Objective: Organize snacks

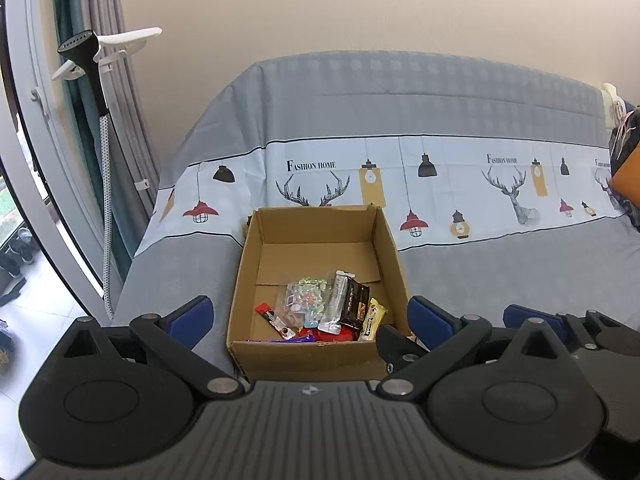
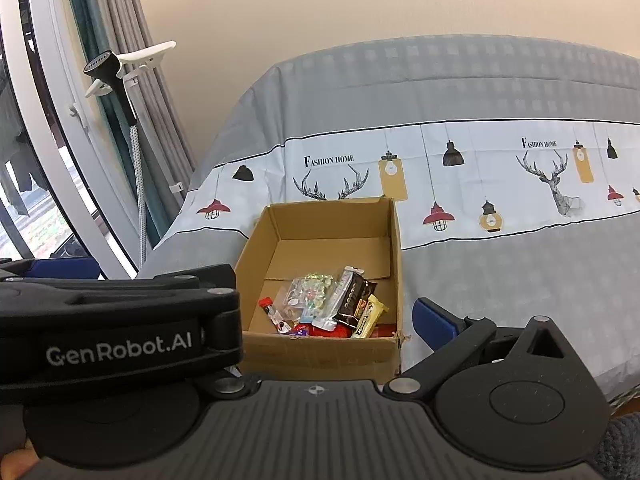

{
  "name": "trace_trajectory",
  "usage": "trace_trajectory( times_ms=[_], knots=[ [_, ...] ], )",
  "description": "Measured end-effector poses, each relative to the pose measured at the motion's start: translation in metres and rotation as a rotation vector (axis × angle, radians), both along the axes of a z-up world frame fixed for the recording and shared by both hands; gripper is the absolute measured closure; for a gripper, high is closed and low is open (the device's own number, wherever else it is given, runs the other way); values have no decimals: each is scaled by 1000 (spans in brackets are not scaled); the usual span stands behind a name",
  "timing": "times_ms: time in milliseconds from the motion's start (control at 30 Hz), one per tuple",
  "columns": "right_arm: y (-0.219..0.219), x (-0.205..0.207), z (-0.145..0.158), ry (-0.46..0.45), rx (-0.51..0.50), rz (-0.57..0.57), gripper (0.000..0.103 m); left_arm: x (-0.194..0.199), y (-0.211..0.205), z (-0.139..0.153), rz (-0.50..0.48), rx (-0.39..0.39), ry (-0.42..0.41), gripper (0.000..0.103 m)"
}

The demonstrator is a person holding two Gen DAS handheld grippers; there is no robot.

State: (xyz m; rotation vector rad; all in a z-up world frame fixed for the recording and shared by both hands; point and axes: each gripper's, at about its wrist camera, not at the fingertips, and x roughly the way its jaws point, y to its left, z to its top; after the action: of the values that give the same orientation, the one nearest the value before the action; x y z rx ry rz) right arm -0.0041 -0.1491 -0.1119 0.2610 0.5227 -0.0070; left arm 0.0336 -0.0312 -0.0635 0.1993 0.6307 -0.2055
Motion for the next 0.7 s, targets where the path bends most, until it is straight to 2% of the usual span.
trace_trajectory(
  times_ms=[400,700],
  knots=[
    [4,2,-1,15,-11,-1,1,0,5,-1,13,-5,18,0],
    [6,5,-6,40,3,1,1,1,5,-3,33,19,38,0]
  ],
)
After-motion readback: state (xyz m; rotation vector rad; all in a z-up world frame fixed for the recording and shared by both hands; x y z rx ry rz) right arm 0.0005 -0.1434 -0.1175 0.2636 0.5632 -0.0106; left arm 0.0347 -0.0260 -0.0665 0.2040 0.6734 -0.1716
